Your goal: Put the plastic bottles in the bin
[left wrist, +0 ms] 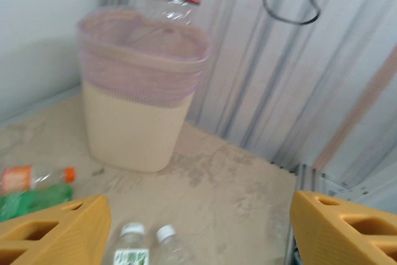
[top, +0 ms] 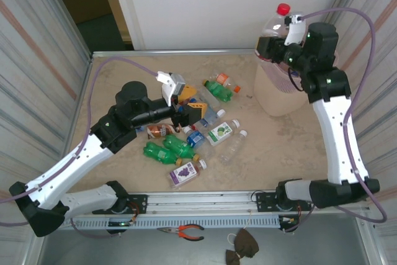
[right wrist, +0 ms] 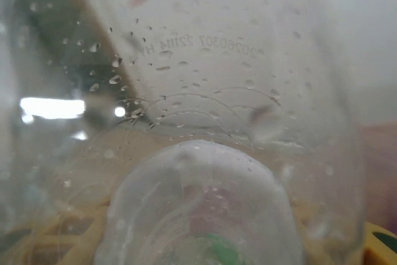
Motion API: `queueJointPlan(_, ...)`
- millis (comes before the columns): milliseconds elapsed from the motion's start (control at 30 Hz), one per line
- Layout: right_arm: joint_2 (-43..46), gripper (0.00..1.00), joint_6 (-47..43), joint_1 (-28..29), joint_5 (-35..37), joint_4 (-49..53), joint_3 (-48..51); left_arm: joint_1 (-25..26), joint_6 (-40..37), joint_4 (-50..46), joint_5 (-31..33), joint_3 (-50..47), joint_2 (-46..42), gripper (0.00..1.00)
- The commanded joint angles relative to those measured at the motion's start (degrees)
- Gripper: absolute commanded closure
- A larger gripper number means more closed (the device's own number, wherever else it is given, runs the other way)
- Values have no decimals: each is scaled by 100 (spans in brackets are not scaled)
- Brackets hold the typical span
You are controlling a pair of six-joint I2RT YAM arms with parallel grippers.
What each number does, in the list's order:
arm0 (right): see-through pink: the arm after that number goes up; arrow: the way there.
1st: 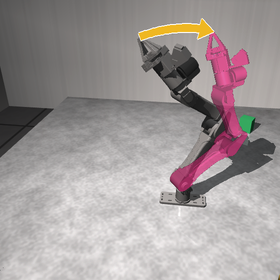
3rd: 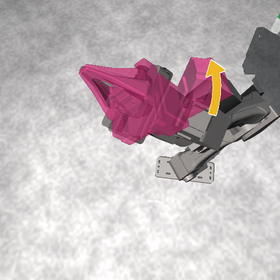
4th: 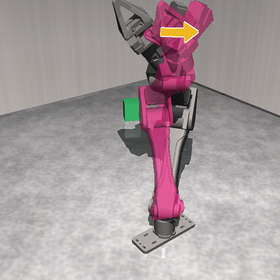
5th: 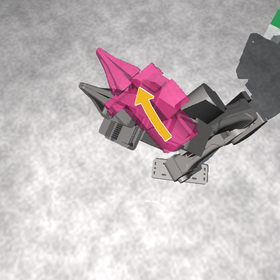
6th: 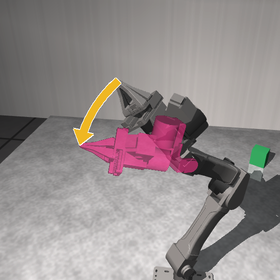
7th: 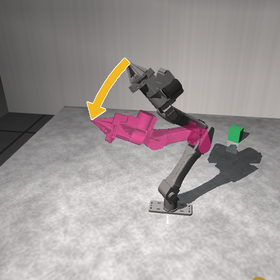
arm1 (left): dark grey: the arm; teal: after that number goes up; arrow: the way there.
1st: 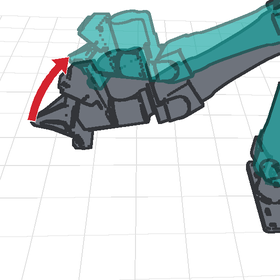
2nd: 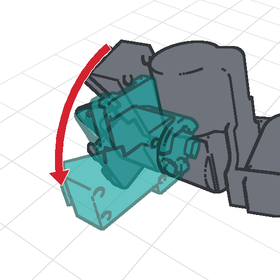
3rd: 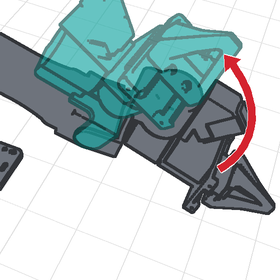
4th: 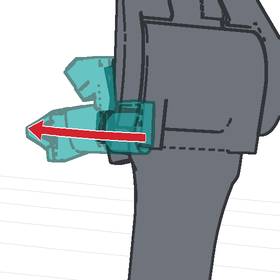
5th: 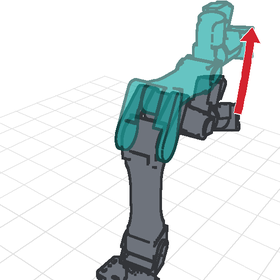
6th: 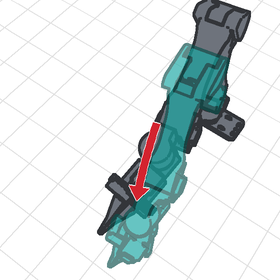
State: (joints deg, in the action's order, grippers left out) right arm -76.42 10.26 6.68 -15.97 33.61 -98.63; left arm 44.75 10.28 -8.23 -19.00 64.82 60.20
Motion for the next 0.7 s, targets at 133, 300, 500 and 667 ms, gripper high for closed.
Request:
queueJointPlan(133,-1216,47,-389,-952,1031,1416,-1323,25,-132,-842,1248,123,16,22)
queueJointPlan(300,-2225,49,-488,-1134,1766,2356,-2229,-25,-38,-889,1385,-3,35,22)
queueJointPlan(500,-3430,50,-727,-1173,2762,3445,-3213,-369,322,-1103,1153,-39,189,23)
queueJointPlan(667,-4055,50,-931,-1220,3348,3724,-3257,-457,301,-1207,1083,-65,216,24)
